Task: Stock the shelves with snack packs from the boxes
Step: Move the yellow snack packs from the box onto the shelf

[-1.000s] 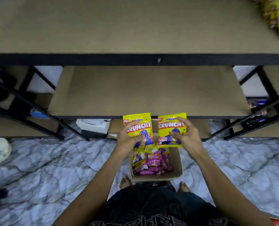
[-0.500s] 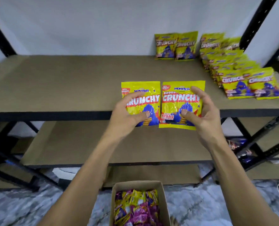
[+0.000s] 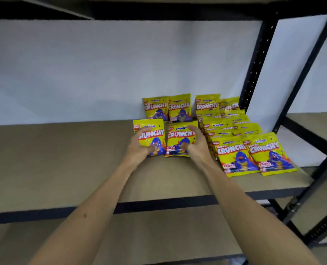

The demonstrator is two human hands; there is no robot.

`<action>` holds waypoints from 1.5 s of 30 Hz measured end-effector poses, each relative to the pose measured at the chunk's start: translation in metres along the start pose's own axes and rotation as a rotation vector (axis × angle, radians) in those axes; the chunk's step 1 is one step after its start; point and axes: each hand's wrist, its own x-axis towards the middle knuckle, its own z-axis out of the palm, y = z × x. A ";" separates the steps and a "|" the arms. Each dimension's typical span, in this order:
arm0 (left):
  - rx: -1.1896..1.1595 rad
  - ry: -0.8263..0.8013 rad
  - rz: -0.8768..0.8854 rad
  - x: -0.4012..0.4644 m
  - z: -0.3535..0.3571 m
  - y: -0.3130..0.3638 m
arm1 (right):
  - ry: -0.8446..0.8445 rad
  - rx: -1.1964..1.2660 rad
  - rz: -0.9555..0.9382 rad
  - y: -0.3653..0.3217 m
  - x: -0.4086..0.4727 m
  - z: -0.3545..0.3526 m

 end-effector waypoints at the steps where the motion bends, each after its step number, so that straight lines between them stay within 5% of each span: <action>1: 0.009 0.007 0.015 0.013 0.006 0.003 | 0.014 -0.010 -0.030 0.001 0.013 -0.003; 19: 0.362 0.065 0.230 0.186 0.070 0.005 | 0.178 -0.445 -0.369 -0.002 0.174 -0.018; 30: 0.410 0.173 0.198 0.233 0.065 -0.008 | 0.354 -0.848 -0.352 0.007 0.209 -0.003; 34: 0.494 0.175 0.191 0.235 0.067 -0.006 | 0.299 -0.979 -0.317 0.004 0.213 -0.003; 45: 0.558 0.148 0.242 0.235 0.068 0.003 | 0.337 -0.911 -0.349 0.007 0.224 -0.005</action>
